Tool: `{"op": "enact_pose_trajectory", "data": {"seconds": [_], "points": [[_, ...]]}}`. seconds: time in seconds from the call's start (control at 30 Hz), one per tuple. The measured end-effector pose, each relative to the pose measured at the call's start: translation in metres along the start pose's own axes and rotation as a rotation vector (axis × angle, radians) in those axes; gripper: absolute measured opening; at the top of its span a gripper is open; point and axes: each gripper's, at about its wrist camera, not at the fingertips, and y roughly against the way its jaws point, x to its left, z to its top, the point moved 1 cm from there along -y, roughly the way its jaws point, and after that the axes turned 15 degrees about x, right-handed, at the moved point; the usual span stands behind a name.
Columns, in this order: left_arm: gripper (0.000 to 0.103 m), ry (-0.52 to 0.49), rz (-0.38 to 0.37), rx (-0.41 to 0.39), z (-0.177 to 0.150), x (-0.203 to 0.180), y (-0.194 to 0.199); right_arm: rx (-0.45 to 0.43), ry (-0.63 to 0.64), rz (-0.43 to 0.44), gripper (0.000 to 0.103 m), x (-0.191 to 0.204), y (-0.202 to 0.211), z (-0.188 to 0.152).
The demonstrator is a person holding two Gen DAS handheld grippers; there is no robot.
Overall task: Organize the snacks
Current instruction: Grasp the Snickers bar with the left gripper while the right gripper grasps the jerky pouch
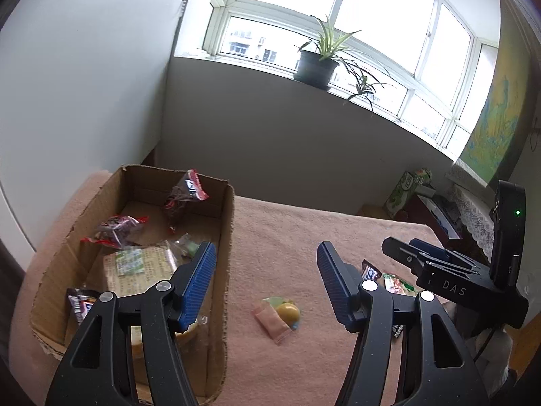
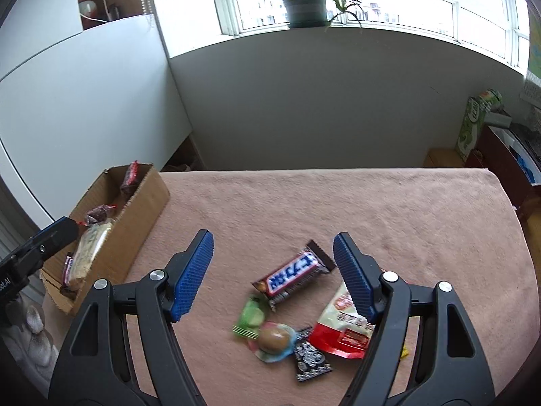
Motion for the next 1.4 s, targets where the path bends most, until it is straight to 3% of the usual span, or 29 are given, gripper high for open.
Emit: {"op": "enact_pose_trajectory", "data": {"seconds": [0.17, 0.43, 0.6, 0.7, 0.9, 1.17, 1.4], "points": [[0.062, -0.043, -0.017, 0.036, -0.006, -0.024, -0.015, 0.043, -0.048, -0.049, 0.076, -0.039, -0.005, -0.02], [0.062, -0.1, -0.064, 0.128, -0.009, -0.062, -0.049, 0.106, -0.19, 0.011, 0.077, -0.089, -0.004, -0.049], [0.062, -0.17, -0.059, 0.211, -0.014, -0.088, -0.085, 0.15, -0.16, 0.01, 0.077, -0.084, -0.01, -0.05], [0.062, -0.206, -0.038, 0.25, -0.018, -0.099, -0.104, 0.226, -0.134, 0.043, 0.077, -0.078, -0.028, -0.048], [0.062, -0.187, -0.066, 0.301, -0.014, -0.101, -0.122, 0.277, -0.09, 0.006, 0.077, -0.067, -0.042, -0.042], [0.062, -0.218, -0.069, 0.313, -0.009, -0.11, -0.13, 0.319, 0.009, -0.074, 0.077, -0.053, -0.058, -0.029], [0.062, -0.214, -0.081, 0.337, -0.006, -0.109, -0.138, 0.333, 0.026, -0.093, 0.078, -0.071, -0.056, -0.026]]}}
